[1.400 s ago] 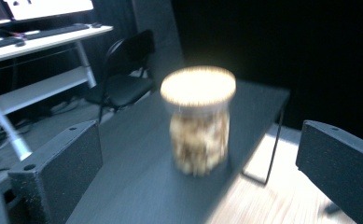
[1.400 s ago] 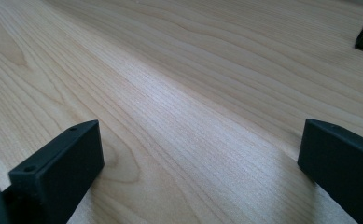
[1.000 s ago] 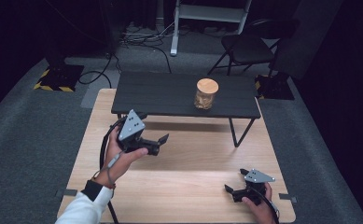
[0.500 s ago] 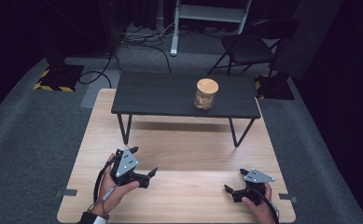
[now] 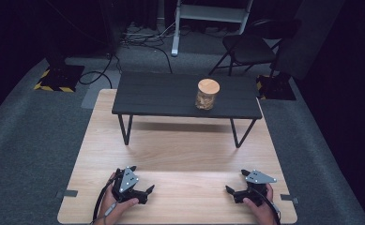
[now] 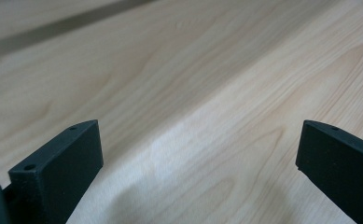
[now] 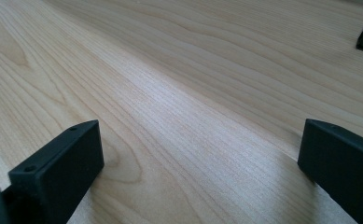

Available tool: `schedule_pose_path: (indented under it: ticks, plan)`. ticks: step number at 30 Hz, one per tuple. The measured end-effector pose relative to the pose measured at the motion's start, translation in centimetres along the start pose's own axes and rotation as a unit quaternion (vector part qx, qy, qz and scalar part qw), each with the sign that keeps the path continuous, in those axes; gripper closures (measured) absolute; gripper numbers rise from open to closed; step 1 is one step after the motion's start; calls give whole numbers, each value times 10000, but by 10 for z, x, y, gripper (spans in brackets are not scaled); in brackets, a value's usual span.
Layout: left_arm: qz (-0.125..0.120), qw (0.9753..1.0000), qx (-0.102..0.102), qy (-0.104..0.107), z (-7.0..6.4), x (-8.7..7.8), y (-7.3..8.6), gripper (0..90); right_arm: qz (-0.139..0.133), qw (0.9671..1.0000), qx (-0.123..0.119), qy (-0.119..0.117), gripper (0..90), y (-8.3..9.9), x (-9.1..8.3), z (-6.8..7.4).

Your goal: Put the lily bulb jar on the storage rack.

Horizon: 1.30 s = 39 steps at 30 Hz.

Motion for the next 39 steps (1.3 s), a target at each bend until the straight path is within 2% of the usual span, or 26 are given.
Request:
schedule_pose_path:
  ticks: [2,4,5,10,14,39]
  plan:
    - [84,9999,41,-73,-1,2,1,10,-1,10000,0,-1,0,0,0,0]
    - [62,9999,83,9,-1,2,0,8,-1,10000,1,-1,0,0,0,0]
    - [134,9998,102,43,0,2,0,6,0,10000,0,-1,0,0,0,0]
    - [324,9993,-152,60,3,5,-3,4,0,10000,1,-2,0,0,0,0]
    - [326,9993,-123,114,5,6,-3,4,0,10000,2,-3,0,0,0,0]
    - [325,9993,-124,114,5,6,-3,4,0,10000,0,-4,0,0,0,0]
Point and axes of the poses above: each handheld gripper's, and its own axes: x roughly forward along the jaws, y roughly out of its underside, z roughly to its left, the point moved 9 cm from there along x, roughly forward along the jaws, and after that the axes turned 1 degree about -y, right-handed, at the moved point
